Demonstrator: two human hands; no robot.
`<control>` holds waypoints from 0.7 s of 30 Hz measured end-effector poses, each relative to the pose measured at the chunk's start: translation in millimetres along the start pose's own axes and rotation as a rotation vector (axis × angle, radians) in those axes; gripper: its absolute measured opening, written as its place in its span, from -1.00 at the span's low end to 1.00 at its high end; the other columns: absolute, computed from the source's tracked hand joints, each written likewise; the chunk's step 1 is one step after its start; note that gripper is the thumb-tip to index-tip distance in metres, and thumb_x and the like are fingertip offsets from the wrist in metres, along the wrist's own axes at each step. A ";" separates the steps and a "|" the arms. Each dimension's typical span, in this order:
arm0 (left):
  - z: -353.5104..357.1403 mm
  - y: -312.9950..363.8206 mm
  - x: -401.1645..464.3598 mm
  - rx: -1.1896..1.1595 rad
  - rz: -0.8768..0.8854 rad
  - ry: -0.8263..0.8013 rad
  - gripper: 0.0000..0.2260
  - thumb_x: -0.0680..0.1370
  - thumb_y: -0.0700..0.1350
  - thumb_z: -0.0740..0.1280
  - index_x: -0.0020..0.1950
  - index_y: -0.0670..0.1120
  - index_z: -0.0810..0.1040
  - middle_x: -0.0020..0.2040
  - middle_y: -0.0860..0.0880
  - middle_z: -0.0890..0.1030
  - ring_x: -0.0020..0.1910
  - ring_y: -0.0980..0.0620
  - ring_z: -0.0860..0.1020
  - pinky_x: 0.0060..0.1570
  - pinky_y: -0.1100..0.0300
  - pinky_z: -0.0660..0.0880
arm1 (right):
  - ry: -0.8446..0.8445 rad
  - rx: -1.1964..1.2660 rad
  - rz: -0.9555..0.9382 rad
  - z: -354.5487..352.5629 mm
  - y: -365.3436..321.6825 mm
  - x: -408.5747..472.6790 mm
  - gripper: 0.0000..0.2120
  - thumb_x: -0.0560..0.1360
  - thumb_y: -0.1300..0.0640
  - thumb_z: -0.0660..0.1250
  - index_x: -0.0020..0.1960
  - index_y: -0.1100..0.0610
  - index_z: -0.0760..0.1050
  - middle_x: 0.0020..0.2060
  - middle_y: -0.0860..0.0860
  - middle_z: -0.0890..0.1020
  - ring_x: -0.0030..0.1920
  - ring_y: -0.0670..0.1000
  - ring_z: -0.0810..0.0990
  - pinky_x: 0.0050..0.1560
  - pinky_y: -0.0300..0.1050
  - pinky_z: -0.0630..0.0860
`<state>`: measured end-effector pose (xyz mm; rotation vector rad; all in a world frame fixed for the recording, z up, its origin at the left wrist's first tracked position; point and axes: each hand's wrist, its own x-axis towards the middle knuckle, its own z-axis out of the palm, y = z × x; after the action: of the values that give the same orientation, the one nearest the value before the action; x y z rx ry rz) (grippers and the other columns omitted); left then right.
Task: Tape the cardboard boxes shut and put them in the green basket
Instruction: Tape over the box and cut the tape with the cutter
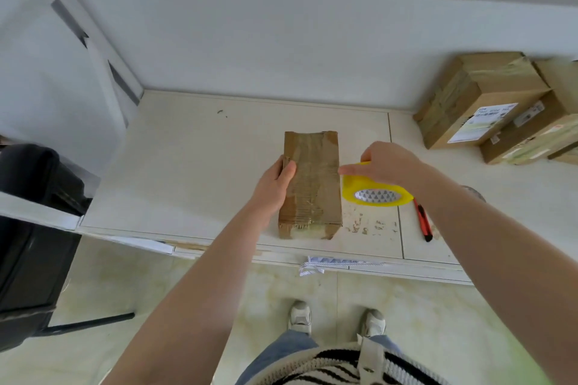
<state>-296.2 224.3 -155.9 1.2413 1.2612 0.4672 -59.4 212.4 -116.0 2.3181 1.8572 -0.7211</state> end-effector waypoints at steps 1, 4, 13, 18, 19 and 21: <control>0.6 1.6 -0.7 0.071 0.020 0.014 -0.68 0.68 0.08 0.10 0.39 0.04 0.42 0.24 0.01 0.59 0.25 -0.03 0.55 0.30 -0.05 0.45 | -0.014 0.054 0.001 5.4 2.2 2.0 -0.35 0.30 -0.53 0.25 -0.45 0.08 0.37 -0.55 -0.05 0.40 -0.46 -0.01 0.44 -0.37 -0.13 0.29; 14.8 12.8 2.2 0.391 0.054 0.195 -0.50 0.69 0.01 0.09 0.60 -0.01 0.04 0.48 -0.07 0.37 0.39 -0.10 0.43 0.32 -0.05 0.41 | -0.035 0.145 -0.001 13.9 8.6 4.5 -0.37 0.31 -0.51 0.26 -0.48 0.04 0.28 -0.59 -0.08 0.31 -0.51 -0.03 0.36 -0.39 -0.14 0.25; 38.2 17.3 3.1 0.727 0.078 0.365 -0.23 0.51 0.43 0.06 0.56 0.23 -0.27 0.35 -0.15 0.33 0.10 -0.20 0.55 -0.01 0.00 0.49 | 0.023 0.232 -0.066 22.1 16.8 3.3 -0.43 0.42 -0.44 0.22 -0.41 0.04 0.44 -0.48 -0.07 0.46 -0.40 -0.04 0.48 -0.37 -0.16 0.28; 33.2 14.8 3.8 0.729 0.096 0.359 -0.15 0.40 0.53 0.07 0.56 0.24 -0.21 0.30 -0.13 0.34 0.07 -0.18 0.56 -0.05 0.00 0.54 | 0.072 0.380 -0.067 17.9 38.1 -4.3 -0.42 0.43 -0.40 0.25 -0.39 0.11 0.45 -0.51 -0.05 0.37 -0.45 -0.03 0.40 -0.33 -0.14 0.30; 34.0 15.2 3.8 0.740 0.099 0.360 -0.14 0.40 0.53 0.07 0.57 0.23 -0.20 0.31 -0.14 0.34 0.08 -0.19 0.56 -0.05 0.00 0.54 | 0.074 0.323 -0.044 17.7 37.5 -4.8 -0.40 0.43 -0.42 0.24 -0.37 0.13 0.45 -0.49 -0.04 0.40 -0.42 -0.01 0.42 -0.34 -0.14 0.30; 34.3 14.9 3.3 0.760 0.103 0.359 -0.15 0.42 0.51 0.08 0.58 0.21 -0.18 0.35 -0.17 0.31 0.16 -0.19 0.51 0.01 -0.02 0.52 | 0.072 0.151 0.020 17.5 31.9 -6.4 -0.36 0.40 -0.48 0.18 -0.39 0.11 0.40 -0.46 -0.03 0.42 -0.39 -0.02 0.44 -0.37 -0.15 0.26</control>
<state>-259.7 217.3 -150.3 1.9226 1.7733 0.2908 -35.8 192.2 -135.9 2.4820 1.8666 -0.8120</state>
